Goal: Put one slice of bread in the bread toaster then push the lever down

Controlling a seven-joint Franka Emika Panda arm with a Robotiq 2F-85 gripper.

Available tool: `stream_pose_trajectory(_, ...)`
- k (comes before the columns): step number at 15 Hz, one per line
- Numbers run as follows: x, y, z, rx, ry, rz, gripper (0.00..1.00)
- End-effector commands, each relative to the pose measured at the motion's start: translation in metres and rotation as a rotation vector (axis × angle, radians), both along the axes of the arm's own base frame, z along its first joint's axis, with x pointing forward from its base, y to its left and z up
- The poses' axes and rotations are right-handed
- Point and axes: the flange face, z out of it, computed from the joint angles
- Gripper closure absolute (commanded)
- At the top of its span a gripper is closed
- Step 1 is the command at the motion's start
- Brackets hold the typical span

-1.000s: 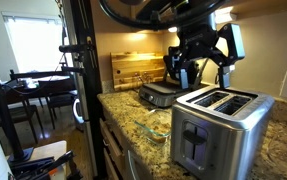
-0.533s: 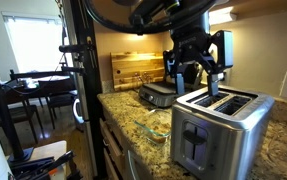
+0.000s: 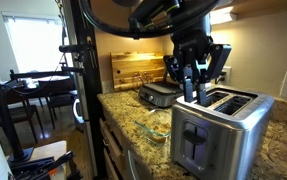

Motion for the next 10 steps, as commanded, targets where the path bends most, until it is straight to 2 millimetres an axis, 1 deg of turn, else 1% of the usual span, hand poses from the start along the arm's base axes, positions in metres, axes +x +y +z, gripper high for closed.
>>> stream_pose_trajectory(1, -0.006, -0.003, -0.003, 0.016, 0.006, -0.004, 0.95)
stream_pose_trajectory(2, -0.005, -0.002, -0.004, 0.016, 0.008, -0.003, 0.96)
stream_pose_trajectory(3, -0.004, -0.003, -0.006, 0.018, 0.010, -0.002, 1.00)
stream_pose_trajectory(5, -0.001, -0.003, -0.009, 0.020, 0.015, -0.004, 1.00)
stream_pose_trajectory(7, 0.000, -0.004, -0.012, 0.022, 0.019, -0.005, 0.96)
stream_pose_trajectory(10, 0.001, -0.004, -0.014, 0.027, 0.022, -0.008, 0.95)
